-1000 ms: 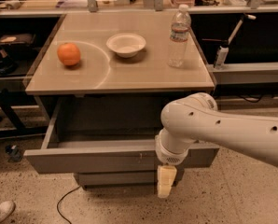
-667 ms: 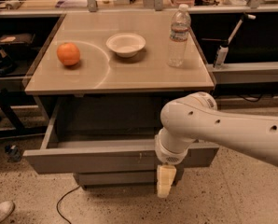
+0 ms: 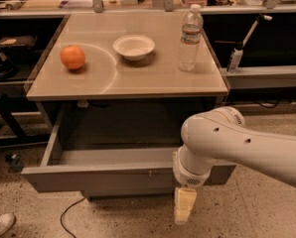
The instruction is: Open top drawer
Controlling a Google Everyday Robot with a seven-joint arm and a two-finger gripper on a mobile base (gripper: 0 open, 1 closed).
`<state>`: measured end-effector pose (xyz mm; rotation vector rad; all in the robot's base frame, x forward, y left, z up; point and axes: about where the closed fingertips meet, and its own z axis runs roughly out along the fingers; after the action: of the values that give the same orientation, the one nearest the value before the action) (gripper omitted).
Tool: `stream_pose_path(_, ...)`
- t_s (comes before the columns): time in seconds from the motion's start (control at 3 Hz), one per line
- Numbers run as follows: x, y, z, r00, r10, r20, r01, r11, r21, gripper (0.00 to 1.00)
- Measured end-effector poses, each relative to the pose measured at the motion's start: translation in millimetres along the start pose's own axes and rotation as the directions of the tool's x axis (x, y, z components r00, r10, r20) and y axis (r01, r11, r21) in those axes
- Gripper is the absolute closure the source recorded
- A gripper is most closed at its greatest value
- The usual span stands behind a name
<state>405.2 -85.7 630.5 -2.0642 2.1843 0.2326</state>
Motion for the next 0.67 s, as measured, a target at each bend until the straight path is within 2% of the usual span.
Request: stream_pose_path(0.67, 4.8, 12.3, -0.6, 0.999, 0.014, -0.033, -0.016, 0.9982, -0.057, 0.00)
